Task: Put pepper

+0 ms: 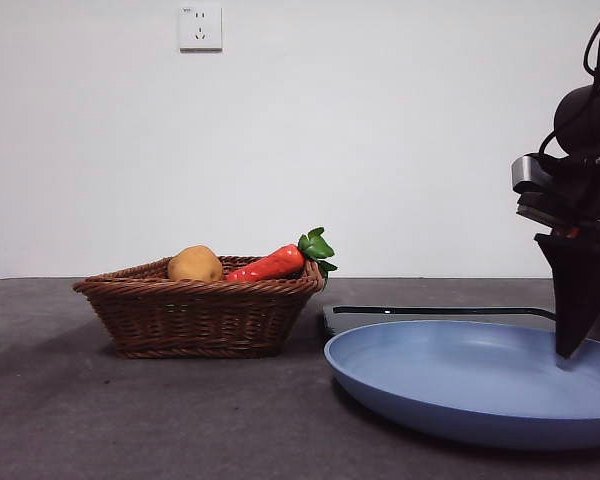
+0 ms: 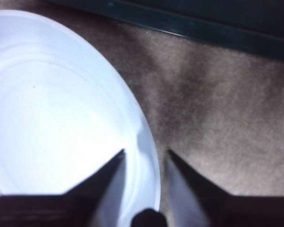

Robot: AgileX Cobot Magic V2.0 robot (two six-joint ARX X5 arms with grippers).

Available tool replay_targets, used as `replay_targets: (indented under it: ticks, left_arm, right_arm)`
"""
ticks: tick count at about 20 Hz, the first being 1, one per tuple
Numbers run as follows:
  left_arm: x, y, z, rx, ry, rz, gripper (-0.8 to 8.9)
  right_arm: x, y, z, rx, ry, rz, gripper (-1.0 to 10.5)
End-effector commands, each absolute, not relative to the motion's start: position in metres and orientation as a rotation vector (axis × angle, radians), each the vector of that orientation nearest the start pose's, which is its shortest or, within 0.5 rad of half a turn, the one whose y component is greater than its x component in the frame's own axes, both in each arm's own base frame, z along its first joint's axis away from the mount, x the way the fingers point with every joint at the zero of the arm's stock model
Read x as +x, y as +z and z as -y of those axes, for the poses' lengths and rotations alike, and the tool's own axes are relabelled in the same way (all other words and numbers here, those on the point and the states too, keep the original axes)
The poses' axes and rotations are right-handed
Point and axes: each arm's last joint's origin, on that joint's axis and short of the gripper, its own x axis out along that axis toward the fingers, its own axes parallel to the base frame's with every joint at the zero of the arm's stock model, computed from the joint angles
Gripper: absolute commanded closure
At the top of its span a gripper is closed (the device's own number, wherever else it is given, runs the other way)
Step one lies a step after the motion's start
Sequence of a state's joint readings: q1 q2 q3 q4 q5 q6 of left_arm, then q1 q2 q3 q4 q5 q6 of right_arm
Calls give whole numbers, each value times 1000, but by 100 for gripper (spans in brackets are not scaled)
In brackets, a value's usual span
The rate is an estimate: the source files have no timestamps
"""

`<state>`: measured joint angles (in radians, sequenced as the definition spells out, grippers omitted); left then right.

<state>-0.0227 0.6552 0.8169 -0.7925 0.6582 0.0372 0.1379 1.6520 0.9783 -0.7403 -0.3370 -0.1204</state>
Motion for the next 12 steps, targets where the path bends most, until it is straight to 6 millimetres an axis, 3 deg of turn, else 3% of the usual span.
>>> replay_targets:
  ticks: [1, 8, 12]
  left_arm:
    - [116, 314, 21, -150, -679, -576, 436]
    - [116, 315, 21, -144, -675, -568, 437]
    - [120, 317, 24, -147, -686, -552, 437]
  right_arm:
    - [285, 164, -49, 36, 478, -1398, 898]
    - [284, 168, -49, 74, 445, -1400, 944]
    - [270, 201, -47, 91, 432, -1334, 944]
